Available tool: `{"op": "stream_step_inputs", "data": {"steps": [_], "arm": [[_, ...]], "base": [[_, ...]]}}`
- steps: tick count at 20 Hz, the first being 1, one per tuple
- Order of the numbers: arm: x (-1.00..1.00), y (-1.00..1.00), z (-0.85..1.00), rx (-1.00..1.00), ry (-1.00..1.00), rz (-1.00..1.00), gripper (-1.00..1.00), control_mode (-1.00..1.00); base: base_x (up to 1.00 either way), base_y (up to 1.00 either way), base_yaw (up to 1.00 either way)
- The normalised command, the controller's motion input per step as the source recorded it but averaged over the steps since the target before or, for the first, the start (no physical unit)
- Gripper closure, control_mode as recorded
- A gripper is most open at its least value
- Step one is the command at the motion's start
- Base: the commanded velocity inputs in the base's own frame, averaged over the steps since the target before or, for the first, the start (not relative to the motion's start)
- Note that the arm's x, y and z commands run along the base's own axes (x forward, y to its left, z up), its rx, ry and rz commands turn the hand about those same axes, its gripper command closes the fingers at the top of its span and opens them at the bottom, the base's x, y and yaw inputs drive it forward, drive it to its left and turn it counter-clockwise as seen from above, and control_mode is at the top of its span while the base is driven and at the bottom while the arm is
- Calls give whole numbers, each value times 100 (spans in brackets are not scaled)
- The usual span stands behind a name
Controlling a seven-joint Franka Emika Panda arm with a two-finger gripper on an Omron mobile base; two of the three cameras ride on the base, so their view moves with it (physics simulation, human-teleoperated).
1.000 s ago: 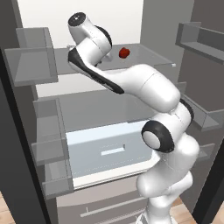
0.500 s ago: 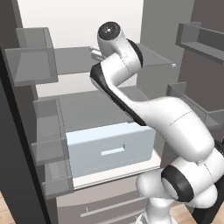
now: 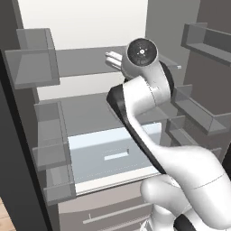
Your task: Gather the bell pepper and cucumber from the fridge and place them on a tray on the dining counter. Then gather the chicken drumstick and steak from the fridge and place them on the other tray.
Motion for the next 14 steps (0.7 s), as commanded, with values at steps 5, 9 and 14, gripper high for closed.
{"op": "stream_step_inputs", "data": {"steps": [5,9,14], "arm": [[-96,-6,33,3,1,0,100,-100],[-74,-5,-14,0,14,0,100,-100],[-70,-8,-41,0,15,0,100,-100]], "base": [[0,0,0],[0,0,0],[0,0,0]]}}
